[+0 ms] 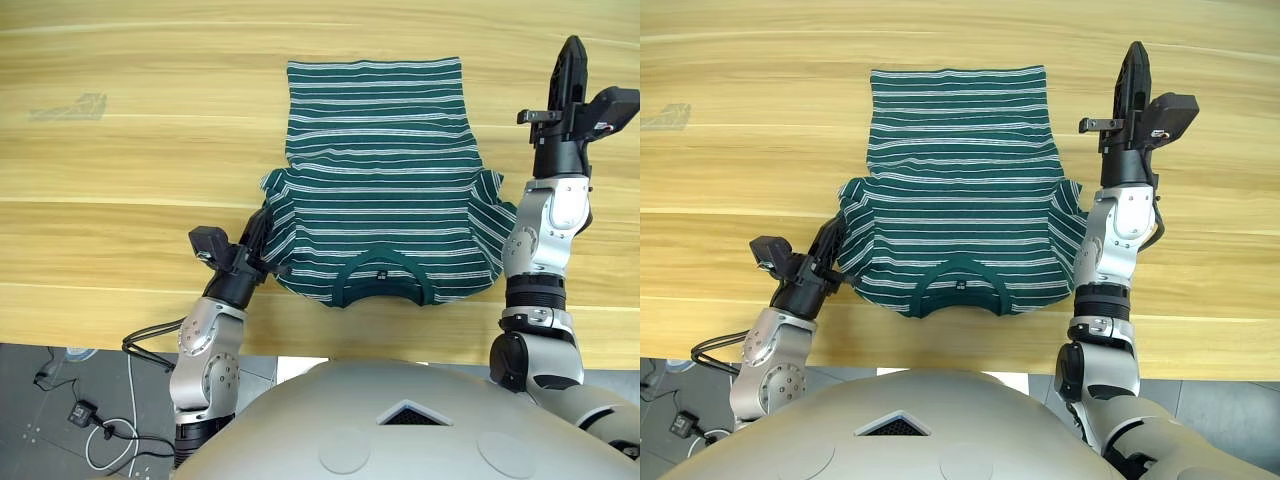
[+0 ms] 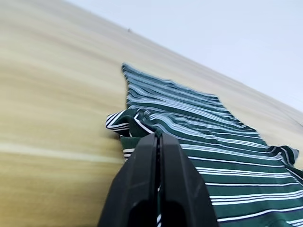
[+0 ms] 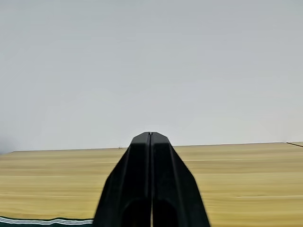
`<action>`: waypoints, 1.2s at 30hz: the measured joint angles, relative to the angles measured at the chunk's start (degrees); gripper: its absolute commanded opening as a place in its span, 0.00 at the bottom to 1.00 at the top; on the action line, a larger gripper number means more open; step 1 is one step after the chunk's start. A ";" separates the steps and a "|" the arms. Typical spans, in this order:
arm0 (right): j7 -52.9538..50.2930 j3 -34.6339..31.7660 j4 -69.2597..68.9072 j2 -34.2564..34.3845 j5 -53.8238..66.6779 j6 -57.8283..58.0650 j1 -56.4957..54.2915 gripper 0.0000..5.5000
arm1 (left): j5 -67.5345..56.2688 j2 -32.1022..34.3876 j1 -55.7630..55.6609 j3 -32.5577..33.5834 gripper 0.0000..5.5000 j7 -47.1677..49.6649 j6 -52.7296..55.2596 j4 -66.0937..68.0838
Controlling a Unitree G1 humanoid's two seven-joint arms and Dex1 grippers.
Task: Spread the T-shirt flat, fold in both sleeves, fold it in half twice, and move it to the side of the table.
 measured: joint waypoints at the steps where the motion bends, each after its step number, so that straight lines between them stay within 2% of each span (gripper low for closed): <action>1: 0.00 0.00 0.13 0.00 -0.02 -0.03 -0.06 0.00 | 0.59 0.00 0.09 -0.37 0.01 -0.13 -0.63 -0.27; 8: 0.08 0.12 1.42 0.01 -1.52 -0.45 -1.00 0.00 | 8.60 1.30 -0.03 -4.30 0.01 -0.04 -4.38 0.18; 20: 0.17 0.49 1.98 0.13 -1.94 -1.08 -1.67 0.00 | 22.34 2.22 -1.32 -15.43 0.01 2.88 -8.58 0.48; 24: 0.18 0.60 2.02 0.14 -1.99 -1.16 -1.67 0.00 | 26.81 2.25 -2.49 -16.07 0.01 5.98 -9.27 4.66; 35: 0.18 0.60 2.02 0.15 -1.98 -1.51 -1.66 0.00 | 27.96 2.34 -3.58 -17.51 0.01 7.23 -9.87 6.99; 36: 0.18 0.61 2.02 0.15 -1.99 -1.52 -1.66 0.00 | 27.89 2.49 -3.58 -17.90 0.04 6.88 -9.95 6.99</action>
